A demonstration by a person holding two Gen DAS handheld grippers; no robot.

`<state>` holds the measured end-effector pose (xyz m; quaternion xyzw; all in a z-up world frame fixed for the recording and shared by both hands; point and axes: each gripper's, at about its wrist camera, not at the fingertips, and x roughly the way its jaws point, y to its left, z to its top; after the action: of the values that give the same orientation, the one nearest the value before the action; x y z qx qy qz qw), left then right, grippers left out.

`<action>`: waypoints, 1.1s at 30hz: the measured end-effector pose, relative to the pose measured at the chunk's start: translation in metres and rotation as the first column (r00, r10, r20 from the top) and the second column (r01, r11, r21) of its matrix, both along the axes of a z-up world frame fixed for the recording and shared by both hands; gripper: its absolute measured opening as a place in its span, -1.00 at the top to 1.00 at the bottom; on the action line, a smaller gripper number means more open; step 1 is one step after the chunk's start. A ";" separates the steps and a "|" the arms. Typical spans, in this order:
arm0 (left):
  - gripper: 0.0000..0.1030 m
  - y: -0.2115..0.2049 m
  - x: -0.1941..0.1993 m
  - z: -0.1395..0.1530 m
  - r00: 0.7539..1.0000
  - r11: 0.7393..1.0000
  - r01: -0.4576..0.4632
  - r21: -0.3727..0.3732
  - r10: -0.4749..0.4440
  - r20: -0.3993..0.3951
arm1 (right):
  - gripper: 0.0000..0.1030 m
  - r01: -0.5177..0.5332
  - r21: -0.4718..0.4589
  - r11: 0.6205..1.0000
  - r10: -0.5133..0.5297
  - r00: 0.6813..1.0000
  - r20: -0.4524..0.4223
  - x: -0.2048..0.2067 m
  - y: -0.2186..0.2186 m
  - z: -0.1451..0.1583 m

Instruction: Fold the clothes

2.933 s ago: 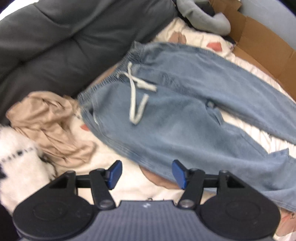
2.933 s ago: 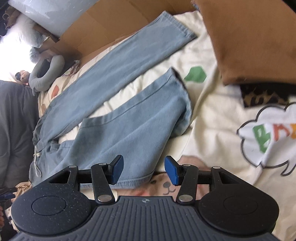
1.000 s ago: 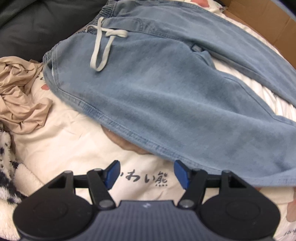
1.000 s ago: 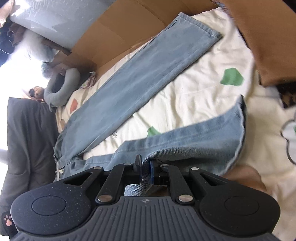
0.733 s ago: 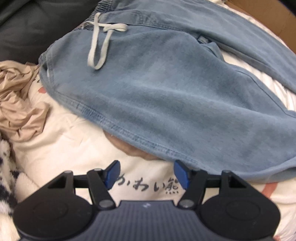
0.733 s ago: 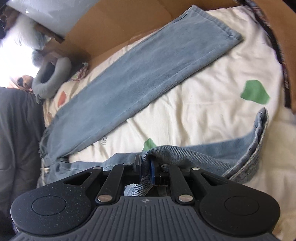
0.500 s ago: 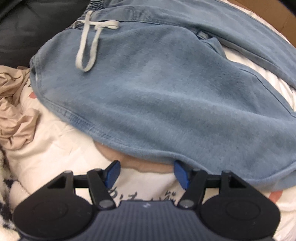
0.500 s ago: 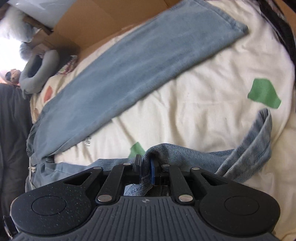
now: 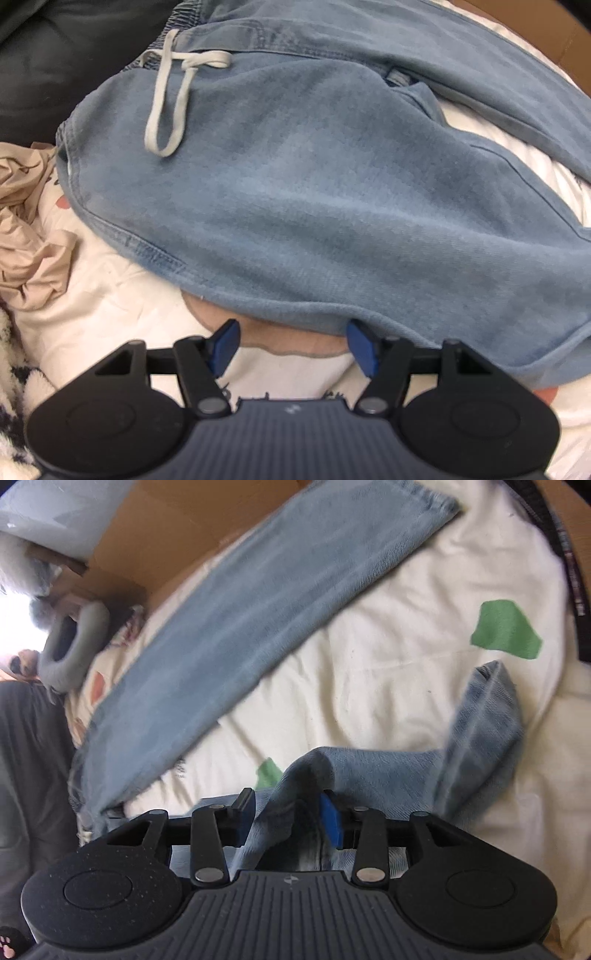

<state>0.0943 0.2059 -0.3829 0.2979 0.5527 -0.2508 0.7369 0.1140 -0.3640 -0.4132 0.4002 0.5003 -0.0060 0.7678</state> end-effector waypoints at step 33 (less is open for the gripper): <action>-0.31 -0.008 0.000 0.035 1.000 1.000 0.019 -0.015 -0.019 0.016 | -0.03 0.270 0.296 0.916 -0.281 0.960 -0.007 -0.115 -0.025 -0.036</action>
<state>0.0948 0.1977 -0.3478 0.2996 0.5419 -0.2595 0.7411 -0.0013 -0.3889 -0.4489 0.5761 0.4205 -0.0323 0.7002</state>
